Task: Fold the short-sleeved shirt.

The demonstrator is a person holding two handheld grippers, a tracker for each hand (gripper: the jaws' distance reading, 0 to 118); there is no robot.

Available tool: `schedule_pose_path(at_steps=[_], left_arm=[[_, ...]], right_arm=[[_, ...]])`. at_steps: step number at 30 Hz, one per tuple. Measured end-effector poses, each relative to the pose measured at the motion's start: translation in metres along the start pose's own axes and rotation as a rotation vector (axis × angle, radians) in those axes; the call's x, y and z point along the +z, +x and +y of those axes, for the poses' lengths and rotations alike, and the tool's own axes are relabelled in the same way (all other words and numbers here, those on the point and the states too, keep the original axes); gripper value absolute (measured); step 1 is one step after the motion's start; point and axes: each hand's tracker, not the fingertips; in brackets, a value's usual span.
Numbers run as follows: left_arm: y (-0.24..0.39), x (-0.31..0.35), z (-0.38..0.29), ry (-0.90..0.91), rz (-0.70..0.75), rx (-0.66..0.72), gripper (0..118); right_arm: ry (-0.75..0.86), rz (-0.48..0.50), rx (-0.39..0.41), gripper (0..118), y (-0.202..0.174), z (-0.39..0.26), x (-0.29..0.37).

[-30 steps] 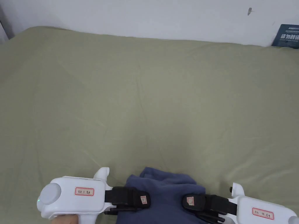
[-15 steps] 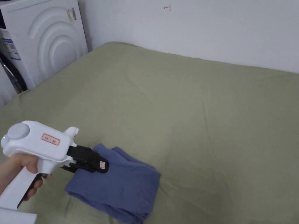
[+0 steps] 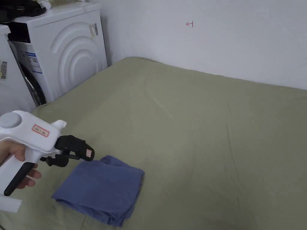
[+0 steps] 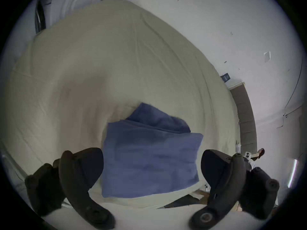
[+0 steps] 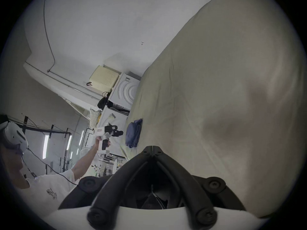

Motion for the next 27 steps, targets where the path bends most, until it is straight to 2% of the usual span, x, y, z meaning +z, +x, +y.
schedule_pose_path(at_steps=[4, 6, 7, 8, 9, 11, 14, 17, 19, 23, 25, 27], left_arm=[[0.019, 0.019, -0.02, 0.073, 0.096, -0.037, 118], [0.042, 0.025, -0.033, 0.113, 0.07, -0.031, 117], [0.023, 0.028, -0.021, 0.166, 0.051, -0.034, 115], [0.036, 0.029, -0.025, 0.214, 0.036, -0.054, 104], [0.054, 0.03, -0.034, 0.273, -0.028, -0.084, 78], [0.1, 0.023, -0.054, 0.359, -0.043, -0.147, 0], [0.172, 0.0, -0.091, 0.443, -0.104, -0.172, 0], [0.26, -0.022, -0.141, 0.647, 0.004, -0.299, 0], [0.314, -0.036, -0.168, 0.747, 0.038, -0.354, 0], [0.393, -0.052, -0.207, 0.893, 0.152, -0.454, 0], [0.421, -0.055, -0.218, 0.945, 0.213, -0.592, 0], [0.444, -0.052, -0.23, 0.963, 0.223, -0.601, 0]], right_arm=[[0.028, 0.017, 0.014, 1, -0.005, 0.006, 0.011], [0.045, 0.021, 0.037, 1, -0.013, 0.011, 0.018], [0.054, 0.019, 0.062, 1, -0.018, 0.015, 0.023], [0.065, 0.008, 0.104, 1, -0.024, 0.018, 0.028], [0.073, -0.008, 0.138, 1, -0.032, 0.021, 0.031], [0.094, -0.049, 0.216, 1, -0.05, 0.027, 0.039], [0.214, -0.14, 0.32, 1, -0.082, 0.035, 0.054], [0.349, -0.317, 0.521, 1, -0.122, 0.037, 0.064], [0.434, -0.456, 0.63, 1, -0.143, 0.032, 0.066], [0.66, -0.779, 0.793, 1, -0.174, 0.011, 0.067], [0.745, -0.833, 0.867, 1, -0.183, -0.003, 0.072], [0.793, -0.86, 0.901, 1, -0.189, -0.012, 0.08]])
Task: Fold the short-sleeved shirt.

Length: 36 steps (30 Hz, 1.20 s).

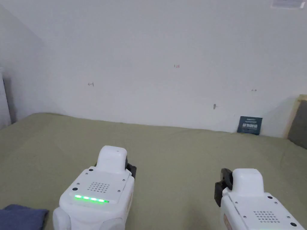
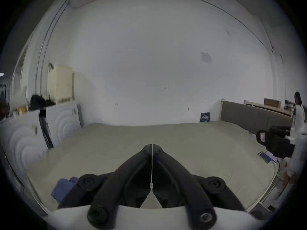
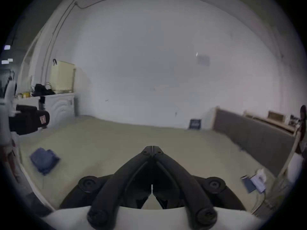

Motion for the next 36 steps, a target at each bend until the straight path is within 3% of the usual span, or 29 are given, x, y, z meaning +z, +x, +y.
schedule_pose_path(at_steps=[8, 17, 19, 20, 21, 23, 24, 25, 36], left_arm=[[0.019, 0.019, 0.016, 0.054, -0.032, -0.011, 0], [0.014, 0.022, 0.015, 0.047, -0.017, -0.003, 0], [0.015, 0.024, 0.015, 0.042, -0.01, -0.003, 1], [0.014, 0.023, 0.015, 0.049, -0.008, 0.005, 16], [0.013, 0.024, 0.016, 0.055, 0.005, 0.01, 40], [0.013, 0.022, 0.018, 0.042, 0.025, 0.015, 118], [0.01, 0.017, 0.019, 0.026, 0.026, 0.02, 117], [0.009, 0.02, 0.015, 0.074, 0.023, 0.021, 118], [0.016, 0.016, 0.021, -0.008, 0.146, -0.02, 118]], right_arm=[[0.039, -0.02, -0.029, 1, 0.025, 0.014, 0.022], [0.046, -0.022, -0.022, 1, 0.023, 0.017, 0.024], [0.055, -0.024, -0.008, 6, 0.023, 0.018, 0.024], [0.054, -0.025, -0.006, 30, 0.022, 0.019, 0.023], [0.05, -0.025, -0.007, 57, 0.023, 0.021, 0.023], [0.049, -0.032, -0.017, 106, 0.022, 0.022, 0.021], [0.061, -0.045, -0.021, 116, 0.024, 0.023, 0.022], [0.065, -0.045, -0.026, 117, 0.025, 0.025, 0.022], [0.056, 0.008, -0.045, 117, 0.028, 0.029, 0.022]])
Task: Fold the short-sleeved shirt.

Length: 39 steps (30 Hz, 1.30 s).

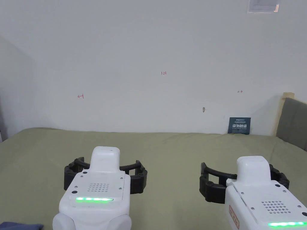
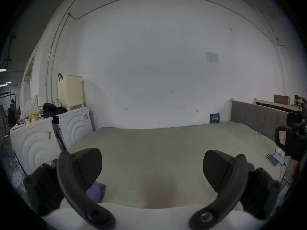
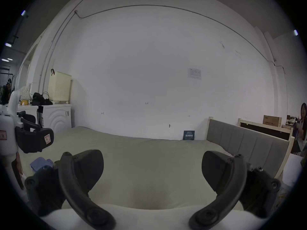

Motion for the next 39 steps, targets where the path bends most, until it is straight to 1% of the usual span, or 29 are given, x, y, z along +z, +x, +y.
schedule_pose_path(at_steps=[1, 3, 4, 8, 10, 16, 23, 26, 31, 33, 37, 38, 39], left_arm=[[-0.001, 0.001, -0.001, 0.001, -0.004, 0.0, 118], [-0.009, 0.001, -0.002, 0.006, -0.121, 0.026, 118], [-0.013, 0.003, 0.0, -0.013, -0.15, 0.048, 118], [-0.014, 0.006, 0.002, -0.018, -0.111, 0.067, 118], [-0.017, 0.009, 0.004, -0.034, -0.136, 0.054, 118], [-0.016, 0.009, 0.005, -0.028, -0.141, 0.026, 118], [-0.02, 0.013, 0.011, -0.032, -0.155, 0.055, 118], [-0.021, 0.013, 0.015, -0.037, -0.154, 0.061, 118], [-0.026, 0.012, 0.02, -0.056, -0.193, 0.09, 118], [-0.026, 0.011, 0.02, -0.067, -0.176, 0.095, 118], [-0.02, 0.009, 0.019, -0.091, -0.125, 0.042, 118], [-0.018, 0.01, 0.018, -0.08, -0.101, 0.028, 118], [-0.018, 0.012, 0.015, -0.052, -0.11, 0.022, 118]], right_arm=[[-0.001, 0.001, 0.001, 117, 0.001, 0.0, 0.001], [-0.01, 0.01, -0.001, 117, 0.001, -0.001, 0.0], [-0.011, 0.012, 0.001, 117, 0.001, -0.001, 0.0], [-0.015, 0.015, 0.003, 117, 0.001, -0.001, -0.001], [-0.016, 0.02, -0.006, 117, 0.001, 0.0, 0.0], [-0.015, 0.021, -0.006, 117, 0.001, 0.002, 0.001], [-0.022, 0.013, -0.014, 117, 0.004, 0.002, 0.002], [-0.028, 0.016, -0.03, 117, 0.006, 0.002, 0.001], [-0.028, 0.015, -0.039, 117, 0.007, 0.002, 0.002], [-0.029, 0.017, -0.04, 117, 0.007, 0.003, 0.002], [-0.028, 0.02, -0.041, 117, 0.006, 0.003, 0.002], [-0.028, 0.021, -0.042, 117, 0.005, 0.003, 0.002], [-0.026, 0.021, -0.042, 117, 0.005, 0.003, 0.002]])
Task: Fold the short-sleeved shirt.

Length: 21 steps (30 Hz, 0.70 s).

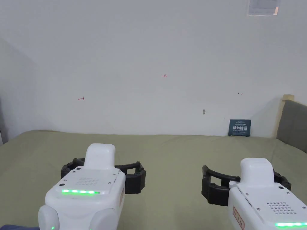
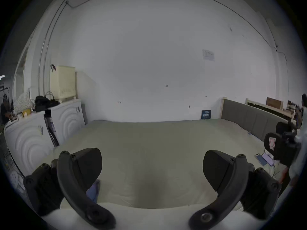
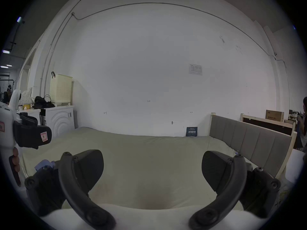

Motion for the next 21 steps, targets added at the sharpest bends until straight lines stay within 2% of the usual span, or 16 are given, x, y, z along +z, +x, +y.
schedule_pose_path(at_steps=[3, 6, 8, 10, 13, 15, 21], left_arm=[[0.001, -0.003, 0.004, -0.1, -0.011, -0.011, 118], [0.0, -0.004, 0.005, -0.07, -0.024, -0.004, 118], [0.001, -0.003, 0.007, -0.014, 0.08, 0.071, 118], [-0.001, 0.002, 0.008, -0.053, 0.092, 0.121, 118], [-0.004, -0.001, 0.007, -0.069, 0.043, 0.088, 118], [-0.006, 0.001, 0.001, -0.017, -0.026, 0.055, 118], [-0.006, 0.003, 0.0, -0.001, -0.03, 0.066, 118]], right_arm=[[0.002, 0.009, -0.003, 117, -0.001, 0.001, 0.0], [0.003, 0.012, 0.0, 117, -0.003, 0.001, 0.001], [0.002, 0.014, -0.002, 117, -0.003, 0.002, 0.001], [0.008, 0.013, -0.006, 117, -0.002, 0.003, 0.002], [0.012, 0.013, -0.005, 117, -0.001, 0.005, 0.002], [0.01, 0.01, 0.003, 117, -0.001, 0.005, 0.002], [0.01, 0.004, 0.008, 117, 0.001, 0.005, 0.001]])
